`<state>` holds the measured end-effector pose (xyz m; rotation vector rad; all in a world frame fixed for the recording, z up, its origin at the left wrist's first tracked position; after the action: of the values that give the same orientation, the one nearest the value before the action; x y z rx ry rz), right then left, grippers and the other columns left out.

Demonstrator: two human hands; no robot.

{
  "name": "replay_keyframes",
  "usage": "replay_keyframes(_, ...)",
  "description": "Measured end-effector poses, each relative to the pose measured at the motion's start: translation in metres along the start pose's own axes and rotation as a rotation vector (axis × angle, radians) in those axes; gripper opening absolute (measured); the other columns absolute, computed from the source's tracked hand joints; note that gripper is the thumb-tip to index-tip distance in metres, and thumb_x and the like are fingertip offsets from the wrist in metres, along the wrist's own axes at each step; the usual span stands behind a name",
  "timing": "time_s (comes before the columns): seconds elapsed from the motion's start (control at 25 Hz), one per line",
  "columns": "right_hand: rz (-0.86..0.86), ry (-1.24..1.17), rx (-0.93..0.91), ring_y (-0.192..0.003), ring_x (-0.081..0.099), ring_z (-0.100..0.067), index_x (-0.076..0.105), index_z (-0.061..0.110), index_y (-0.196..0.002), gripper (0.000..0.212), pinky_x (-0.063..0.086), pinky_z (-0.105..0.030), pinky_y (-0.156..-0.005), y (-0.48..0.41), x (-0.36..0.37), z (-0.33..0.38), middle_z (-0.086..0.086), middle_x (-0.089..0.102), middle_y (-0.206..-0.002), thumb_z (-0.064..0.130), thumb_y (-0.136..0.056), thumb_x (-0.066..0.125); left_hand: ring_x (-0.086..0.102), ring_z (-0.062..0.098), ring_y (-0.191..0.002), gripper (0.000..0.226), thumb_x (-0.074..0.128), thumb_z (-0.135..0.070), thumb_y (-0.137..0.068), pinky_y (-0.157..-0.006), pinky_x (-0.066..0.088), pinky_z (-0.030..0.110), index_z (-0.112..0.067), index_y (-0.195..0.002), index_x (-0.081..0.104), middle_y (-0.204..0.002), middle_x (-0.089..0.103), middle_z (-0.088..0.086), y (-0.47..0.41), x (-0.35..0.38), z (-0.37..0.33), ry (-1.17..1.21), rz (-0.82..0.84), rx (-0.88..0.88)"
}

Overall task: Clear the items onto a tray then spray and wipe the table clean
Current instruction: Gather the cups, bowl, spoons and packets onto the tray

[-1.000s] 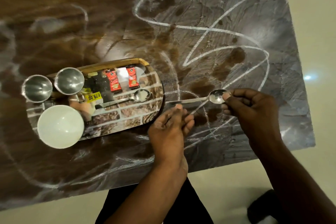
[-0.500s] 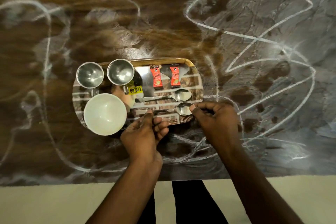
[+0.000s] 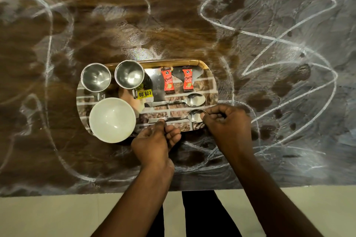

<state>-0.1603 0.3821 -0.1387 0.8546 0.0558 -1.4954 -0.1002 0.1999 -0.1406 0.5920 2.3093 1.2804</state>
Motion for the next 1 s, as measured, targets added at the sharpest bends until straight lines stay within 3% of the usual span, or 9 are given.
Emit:
replay_keyframes(0.2,-0.008,-0.009,-0.013,-0.059,0.071,-0.013,0.074,0.026,-0.081,0.015,0.056,-0.019,-0.05,0.001,0.003,-0.001,0.012,0.075,-0.073,0.019,-0.091,0.083,0.073,0.015,-0.045,0.02,0.073,-0.005,-0.101,-0.045,0.059,0.021,0.014,-0.108,0.071,-0.054,0.072,0.005,-0.005,0.001,0.002,0.003,-0.017,0.004)
replay_keyframes(0.4,-0.004,-0.052,0.002,-0.061,0.07,-0.005,0.075,0.028,-0.088,0.014,0.052,-0.012,-0.053,0.001,0.004,0.001,0.015,0.074,-0.076,0.018,-0.089,0.085,0.074,0.017,-0.046,0.02,0.072,-0.003,-0.102,-0.046,0.06,0.021,0.015,-0.108,0.07,-0.055,0.074,0.007,-0.002,0.0,0.002,0.046,-0.023,0.004)
replay_keyframes(0.52,0.008,-0.07,0.01,-0.058,0.07,-0.006,0.076,0.027,-0.088,0.009,0.055,-0.017,-0.052,0.001,-0.002,0.004,0.011,0.075,-0.073,0.024,-0.089,0.085,0.073,0.017,-0.046,0.016,0.074,-0.004,-0.1,-0.046,0.059,0.022,0.011,-0.103,0.072,-0.062,0.074,0.012,0.007,-0.006,-0.005,0.041,-0.005,0.034)
replay_keyframes(0.6,-0.02,-0.102,-0.017,-0.058,0.07,-0.01,0.077,0.025,-0.091,0.007,0.057,-0.021,-0.051,-0.002,-0.009,0.009,0.006,0.074,-0.072,0.028,-0.091,0.084,0.071,0.017,-0.046,0.011,0.075,-0.008,-0.099,-0.043,0.057,0.024,0.001,-0.092,0.073,-0.066,0.074,0.013,0.015,-0.016,-0.016,-0.028,0.047,0.144)
replay_keyframes(0.72,-0.09,-0.107,-0.071,-0.061,0.064,0.0,0.074,0.028,-0.101,0.008,0.051,-0.013,-0.051,-0.011,-0.02,0.016,0.005,0.072,-0.077,0.029,-0.095,0.078,0.063,0.01,-0.043,0.016,0.078,-0.014,-0.095,-0.038,0.048,0.024,-0.02,-0.08,0.076,-0.064,0.074,0.002,0.019,-0.04,-0.054,-0.159,0.11,0.451)
replay_keyframes(0.8,-0.121,-0.09,-0.099,-0.07,0.066,0.008,0.07,0.036,-0.105,0.011,0.049,-0.007,-0.054,-0.019,-0.025,0.022,0.013,0.074,-0.086,0.028,-0.098,0.074,0.06,0.012,-0.051,0.014,0.077,-0.027,-0.092,-0.046,0.05,0.029,-0.031,-0.079,0.076,-0.067,0.071,-0.005,0.01,-0.062,-0.092,-0.221,0.016,0.682)
replay_keyframes(0.88,-0.116,-0.069,-0.113,-0.079,0.067,0.013,0.07,0.036,-0.108,0.011,0.048,-0.003,-0.058,-0.029,-0.023,0.024,0.027,0.073,-0.092,0.029,-0.099,0.071,0.064,0.013,-0.07,0.008,0.073,-0.03,-0.091,-0.066,0.057,0.043,-0.036,-0.086,0.076,-0.08,0.072,-0.005,-0.012,-0.086,-0.13,-0.26,-0.139,0.834)
replay_keyframes(1.0,-0.071,-0.093,-0.042,-0.079,0.074,0.003,0.072,0.031,-0.114,0.015,0.057,-0.015,-0.065,-0.046,-0.016,0.017,0.019,0.078,-0.089,0.027,-0.099,0.07,0.071,0.017,-0.095,0.024,0.069,-0.016,-0.097,-0.096,0.061,0.049,-0.019,-0.12,0.074,-0.109,0.077,0.004,-0.061,-0.108,-0.16,-0.408,-0.197,0.803)
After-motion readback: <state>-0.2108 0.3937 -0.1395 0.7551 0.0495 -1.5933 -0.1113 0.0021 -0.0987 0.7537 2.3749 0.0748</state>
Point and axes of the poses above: each hand's wrist, its own y-axis away from the middle knuckle, its own x-axis out of the palm, z = x × y, the point moved 4 cm from there along -y, towards the middle knuckle
